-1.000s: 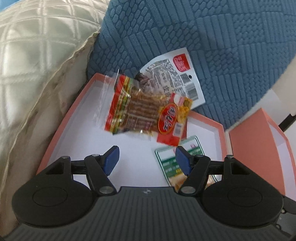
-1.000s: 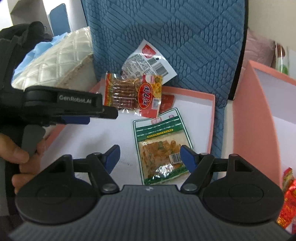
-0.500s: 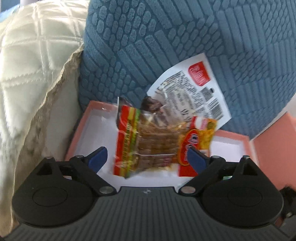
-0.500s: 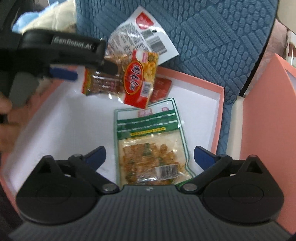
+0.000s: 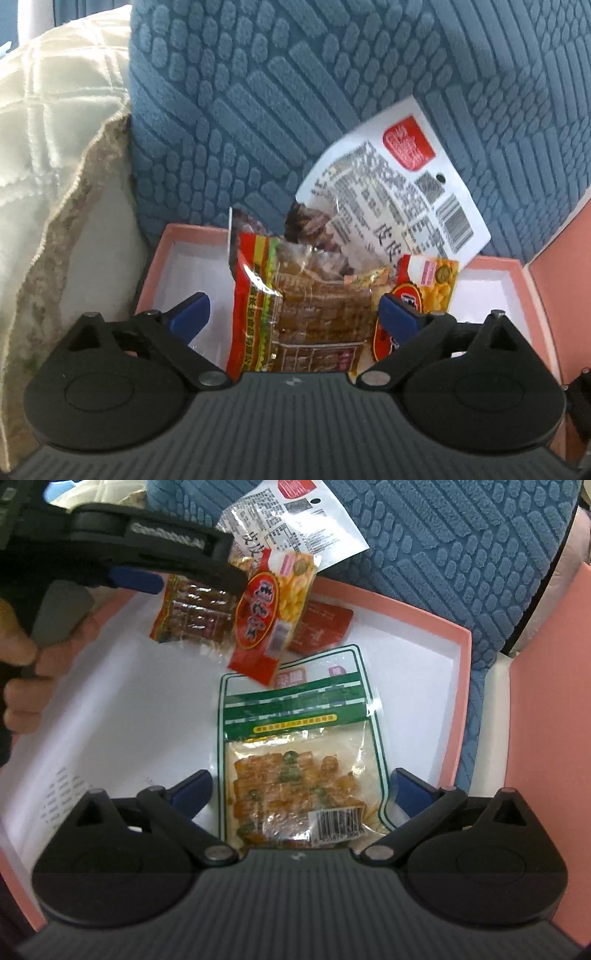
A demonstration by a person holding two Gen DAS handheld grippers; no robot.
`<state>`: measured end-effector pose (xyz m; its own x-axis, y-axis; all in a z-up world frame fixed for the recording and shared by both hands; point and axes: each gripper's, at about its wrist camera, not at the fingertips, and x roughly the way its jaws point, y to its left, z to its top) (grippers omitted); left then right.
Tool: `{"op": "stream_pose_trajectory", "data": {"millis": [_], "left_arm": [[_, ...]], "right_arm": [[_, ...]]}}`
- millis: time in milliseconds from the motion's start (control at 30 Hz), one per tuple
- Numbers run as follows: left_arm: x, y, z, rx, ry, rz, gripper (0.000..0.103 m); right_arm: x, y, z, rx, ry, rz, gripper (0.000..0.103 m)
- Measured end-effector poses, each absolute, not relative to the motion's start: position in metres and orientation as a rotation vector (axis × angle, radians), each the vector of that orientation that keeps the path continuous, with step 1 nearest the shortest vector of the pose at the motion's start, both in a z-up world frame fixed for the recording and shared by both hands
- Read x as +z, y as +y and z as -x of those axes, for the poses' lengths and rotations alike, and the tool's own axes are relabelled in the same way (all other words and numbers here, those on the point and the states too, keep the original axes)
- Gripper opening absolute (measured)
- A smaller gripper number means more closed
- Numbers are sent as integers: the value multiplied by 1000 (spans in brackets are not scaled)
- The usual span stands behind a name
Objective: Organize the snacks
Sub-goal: 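Grasp the green-labelled clear snack bag with the right tool while the left tool grasps the spicy strip packet, then lift both held packets and carry them over the pink box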
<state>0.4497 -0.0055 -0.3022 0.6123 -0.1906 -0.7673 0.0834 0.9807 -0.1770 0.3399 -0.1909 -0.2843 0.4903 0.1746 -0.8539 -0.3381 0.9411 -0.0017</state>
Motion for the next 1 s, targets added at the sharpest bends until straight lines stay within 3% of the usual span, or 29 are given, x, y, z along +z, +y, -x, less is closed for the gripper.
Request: {"op": "stream_pose_trajectory", "data": {"millis": [67, 300, 433, 567, 667, 1000], "left_arm": [[-304, -12, -448, -165, 900, 112, 100], [-315, -24, -446, -153, 941, 67, 100], [-318, -33, -443, -132, 947, 36, 90], [-314, -33, -429, -114, 935, 89, 59], [-310, -29, -424, -105, 935, 125, 49], [-298, 0, -396, -86, 925, 205, 34]], "right_arm": [[-282, -189, -335, 324, 1008, 182, 95], [-273, -177, -325, 383, 977, 235, 53], [-271, -174, -326, 370, 975, 242, 48], [-269, -178, -327, 345, 979, 222, 46], [-267, -186, -328, 320, 981, 205, 46], [-252, -194, -319, 268, 942, 159, 46]]}}
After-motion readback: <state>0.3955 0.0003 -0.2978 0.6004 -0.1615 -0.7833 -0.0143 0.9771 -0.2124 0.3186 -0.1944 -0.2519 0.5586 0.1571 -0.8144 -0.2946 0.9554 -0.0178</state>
